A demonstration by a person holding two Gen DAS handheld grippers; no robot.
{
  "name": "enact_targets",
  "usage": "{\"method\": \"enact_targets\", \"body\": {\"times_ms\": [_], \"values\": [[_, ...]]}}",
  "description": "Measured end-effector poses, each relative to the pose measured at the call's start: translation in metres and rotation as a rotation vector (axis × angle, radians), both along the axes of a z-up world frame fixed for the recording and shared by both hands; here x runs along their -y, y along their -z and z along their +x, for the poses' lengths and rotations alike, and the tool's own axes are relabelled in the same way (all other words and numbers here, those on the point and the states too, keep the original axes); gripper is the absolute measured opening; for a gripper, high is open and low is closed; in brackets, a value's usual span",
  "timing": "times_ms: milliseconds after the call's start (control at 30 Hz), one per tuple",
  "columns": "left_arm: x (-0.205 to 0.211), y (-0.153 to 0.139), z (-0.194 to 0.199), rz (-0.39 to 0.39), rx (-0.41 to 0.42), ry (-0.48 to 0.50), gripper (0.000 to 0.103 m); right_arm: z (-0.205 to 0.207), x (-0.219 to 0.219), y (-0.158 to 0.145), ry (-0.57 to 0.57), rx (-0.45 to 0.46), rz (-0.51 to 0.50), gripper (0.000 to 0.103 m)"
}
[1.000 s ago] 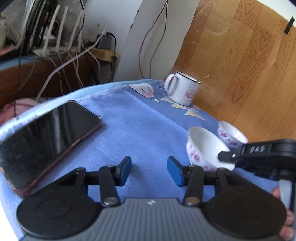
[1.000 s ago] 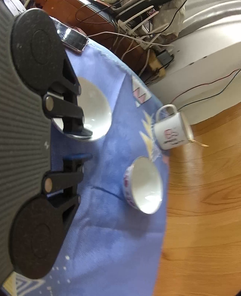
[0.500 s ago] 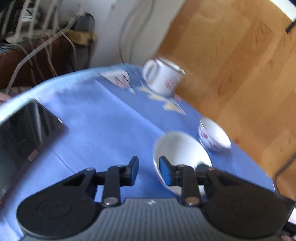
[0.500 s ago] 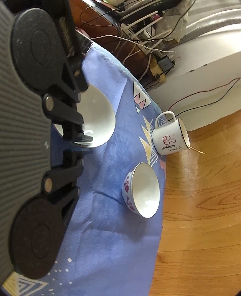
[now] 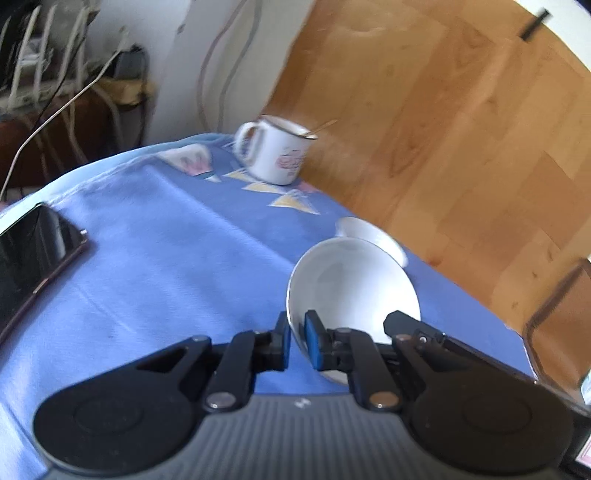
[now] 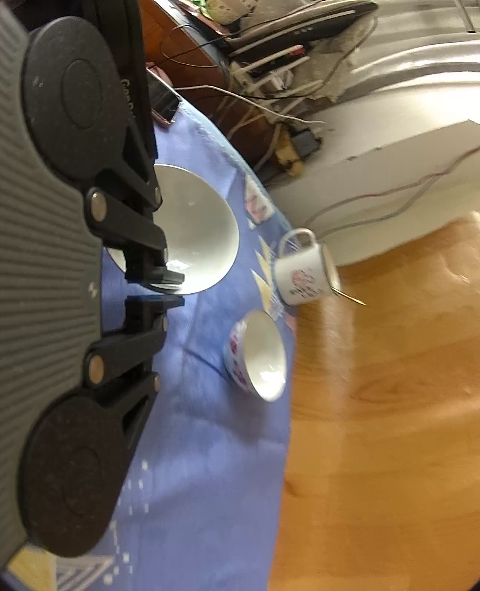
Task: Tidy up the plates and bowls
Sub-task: 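Carry both bowls to the window, lower them onto the placed bowls, open both tools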
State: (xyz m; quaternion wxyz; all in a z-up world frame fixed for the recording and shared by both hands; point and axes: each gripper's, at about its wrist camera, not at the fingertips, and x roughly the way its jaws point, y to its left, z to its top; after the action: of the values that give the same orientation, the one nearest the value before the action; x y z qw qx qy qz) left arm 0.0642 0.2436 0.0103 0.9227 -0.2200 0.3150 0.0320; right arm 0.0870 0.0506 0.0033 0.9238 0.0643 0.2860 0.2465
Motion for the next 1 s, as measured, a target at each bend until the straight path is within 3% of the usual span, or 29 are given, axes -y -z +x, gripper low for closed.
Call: {"method": "enact_targets", "body": {"times_ms": [300, 633, 833, 1000], "values": [[0.073, -0.002, 0.006, 0.015, -0.006, 0.134, 0.01, -0.019, 0.073, 0.0, 0.125, 0.017, 0.009, 0.008], [0.201, -0.017, 0.014, 0.033, 0.025, 0.394, 0.01, -0.06, 0.193, -0.014, 0.364, 0.089, 0.055, 0.008], [0.278, -0.014, 0.018, 0.053, 0.01, 0.545, 0.011, -0.082, 0.253, -0.005, 0.497, 0.099, 0.058, 0.008], [0.312, -0.003, 0.019, 0.059, -0.034, 0.603, 0.011, -0.086, 0.283, 0.006, 0.557, 0.064, 0.073, 0.008]]}}
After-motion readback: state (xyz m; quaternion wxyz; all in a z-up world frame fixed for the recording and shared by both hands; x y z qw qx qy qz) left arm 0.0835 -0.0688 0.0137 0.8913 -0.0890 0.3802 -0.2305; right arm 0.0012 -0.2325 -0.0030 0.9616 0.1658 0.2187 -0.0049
